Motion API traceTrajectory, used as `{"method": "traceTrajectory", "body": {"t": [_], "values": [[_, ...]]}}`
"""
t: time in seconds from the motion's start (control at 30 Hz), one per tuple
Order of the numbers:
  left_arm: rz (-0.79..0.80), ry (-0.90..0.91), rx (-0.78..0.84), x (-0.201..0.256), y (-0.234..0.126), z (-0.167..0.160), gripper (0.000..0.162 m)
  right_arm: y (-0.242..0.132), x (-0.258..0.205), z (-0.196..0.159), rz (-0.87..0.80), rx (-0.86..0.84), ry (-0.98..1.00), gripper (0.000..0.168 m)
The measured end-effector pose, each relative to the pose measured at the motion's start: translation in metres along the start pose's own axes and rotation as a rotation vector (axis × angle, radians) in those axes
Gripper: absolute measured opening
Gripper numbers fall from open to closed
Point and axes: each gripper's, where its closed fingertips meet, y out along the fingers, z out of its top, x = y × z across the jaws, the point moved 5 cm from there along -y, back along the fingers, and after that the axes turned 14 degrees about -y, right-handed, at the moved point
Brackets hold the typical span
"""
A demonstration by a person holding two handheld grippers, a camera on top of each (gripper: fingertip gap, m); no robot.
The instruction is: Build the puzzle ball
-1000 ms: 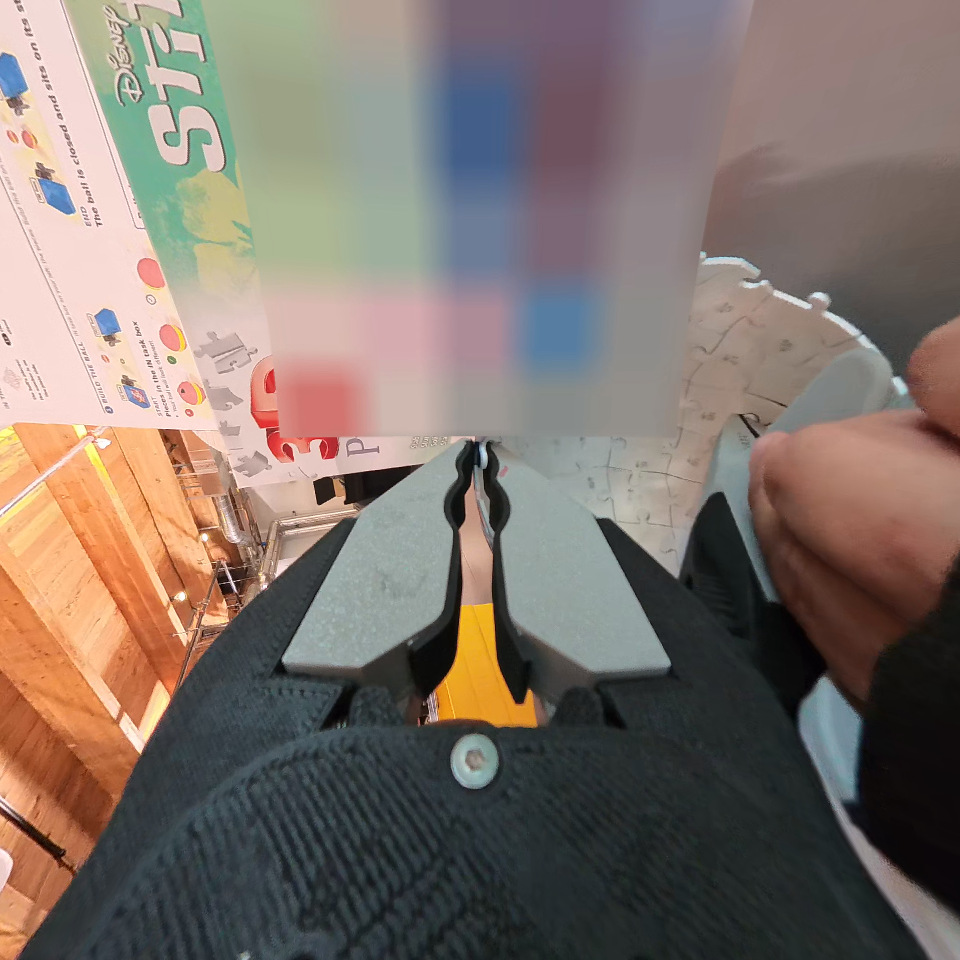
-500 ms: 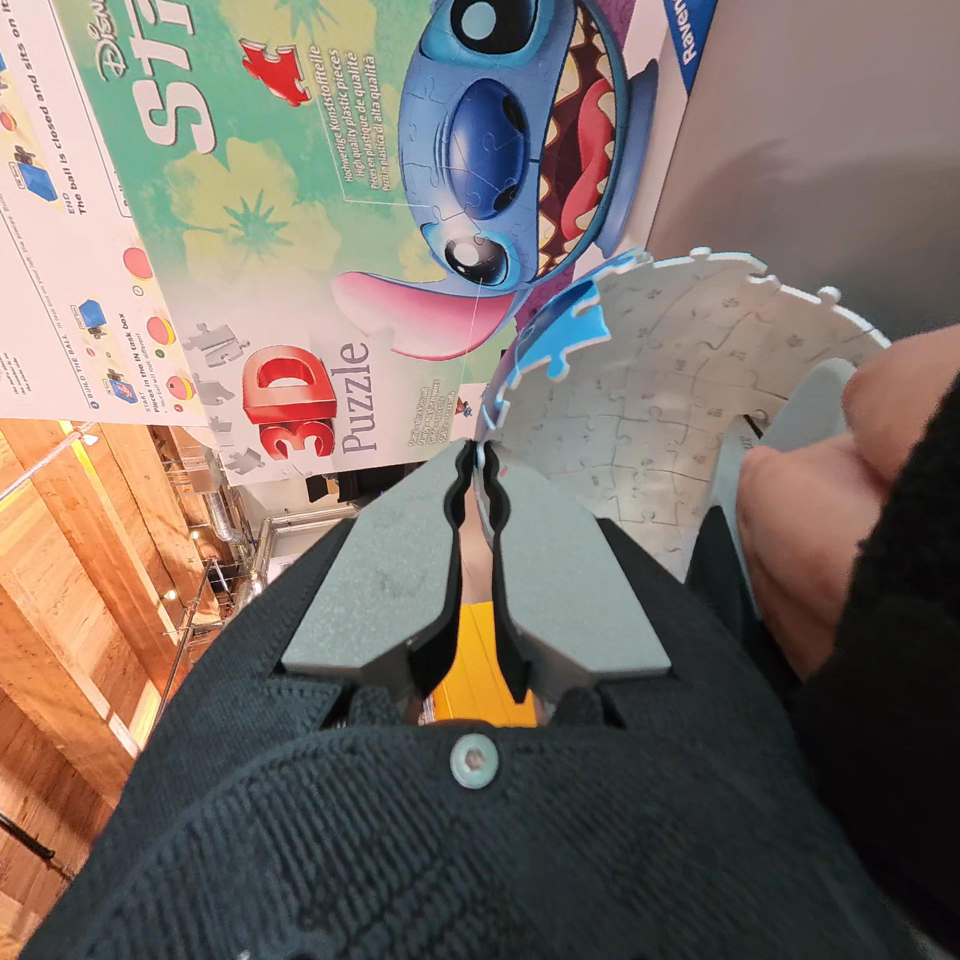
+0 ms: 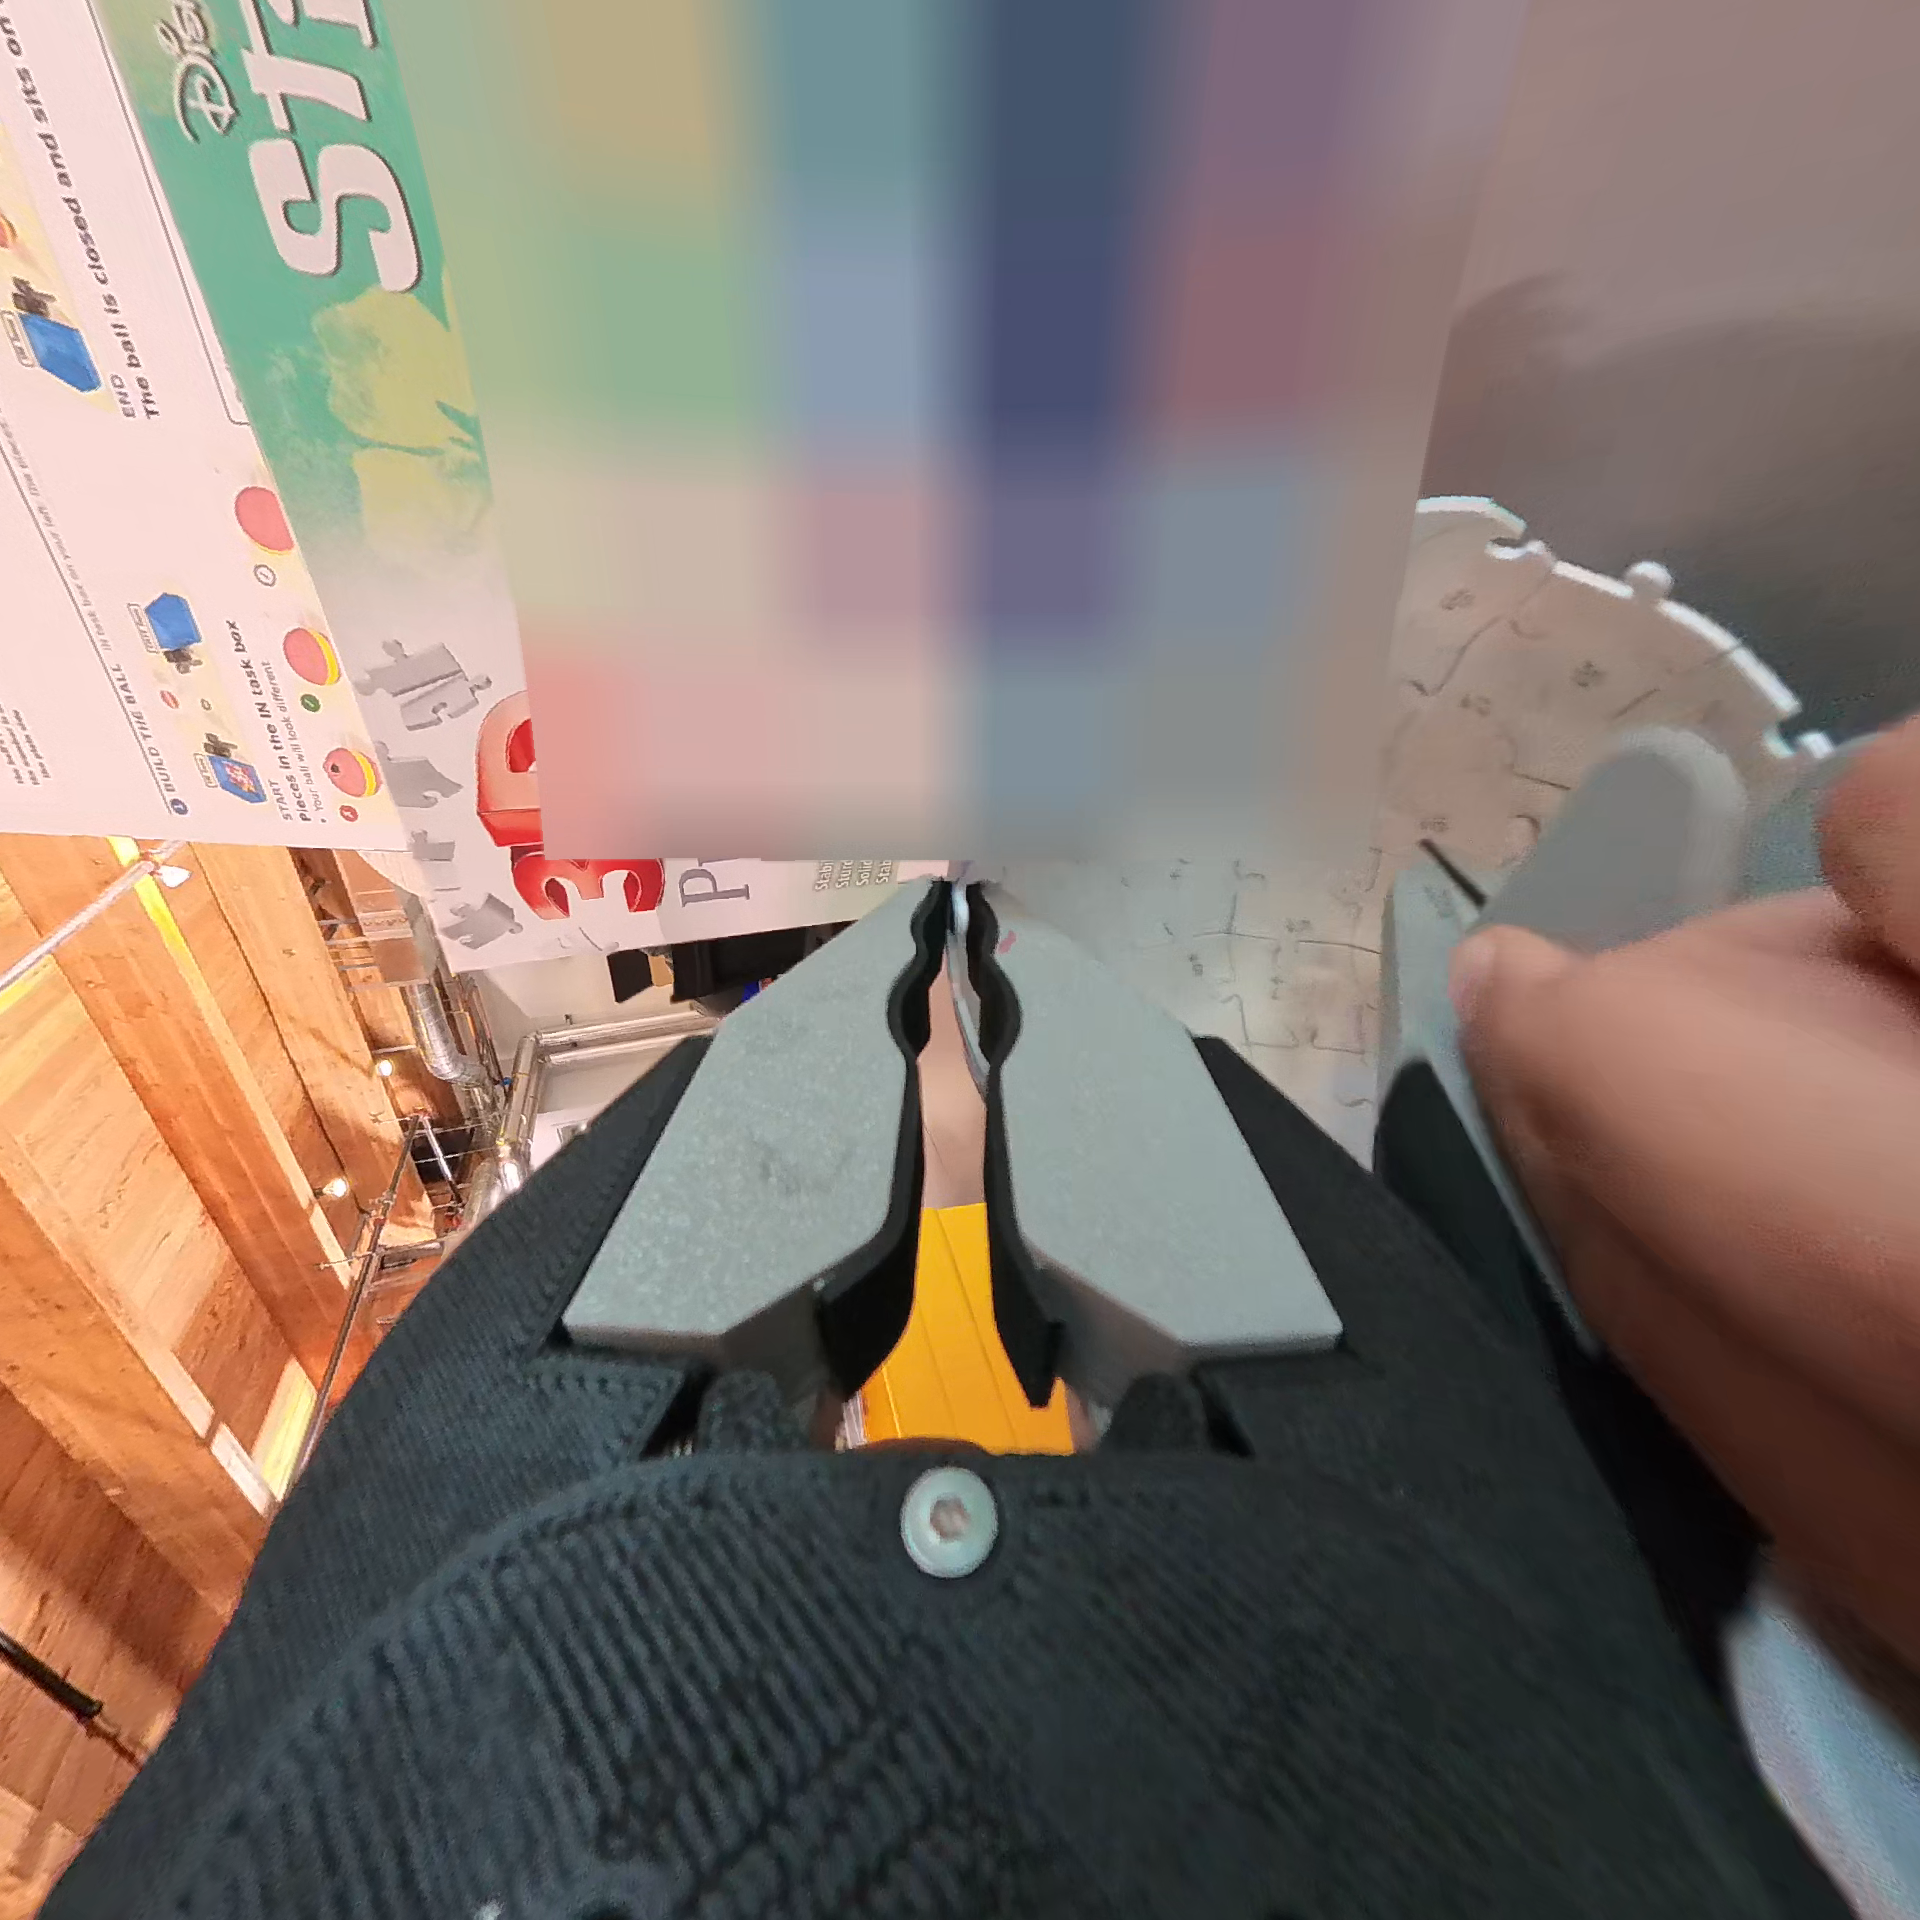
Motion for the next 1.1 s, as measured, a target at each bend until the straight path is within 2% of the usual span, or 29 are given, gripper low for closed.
{"method": "traceTrajectory", "body": {"t": [0.1, 0.2, 0.3, 0.4, 0.67, 0.9, 1.1], "values": [[-0.001, -0.003, -0.014, -0.001, 0.004, -0.003, 0.001, -0.022, 0.002, 0.004, -0.104, 0.032, -0.006, 0.0], [-0.007, -0.012, -0.021, -0.003, 0.005, -0.005, 0.001, -0.059, -0.008, 0.007, -0.203, 0.126, 0.036, 0.0], [-0.01, -0.016, -0.02, -0.002, 0.005, -0.005, 0.001, -0.093, -0.027, 0.002, -0.252, 0.218, 0.088, 0.0], [-0.004, -0.01, -0.019, -0.001, 0.004, -0.003, 0.001, -0.105, -0.039, -0.015, -0.248, 0.222, 0.138, 0.0], [-0.02, -0.026, -0.034, -0.003, 0.007, -0.004, 0.001, -0.081, -0.042, -0.076, -0.149, 0.102, 0.376, 0.0], [-0.021, -0.027, -0.025, -0.001, 0.004, -0.002, 0.001, -0.06, -0.052, -0.074, -0.123, 0.093, 0.283, 0.0], [-0.116, -0.106, -0.079, -0.009, 0.021, -0.014, 0.002, -0.053, -0.044, -0.087, -0.128, 0.091, 0.366, 0.0]]}}
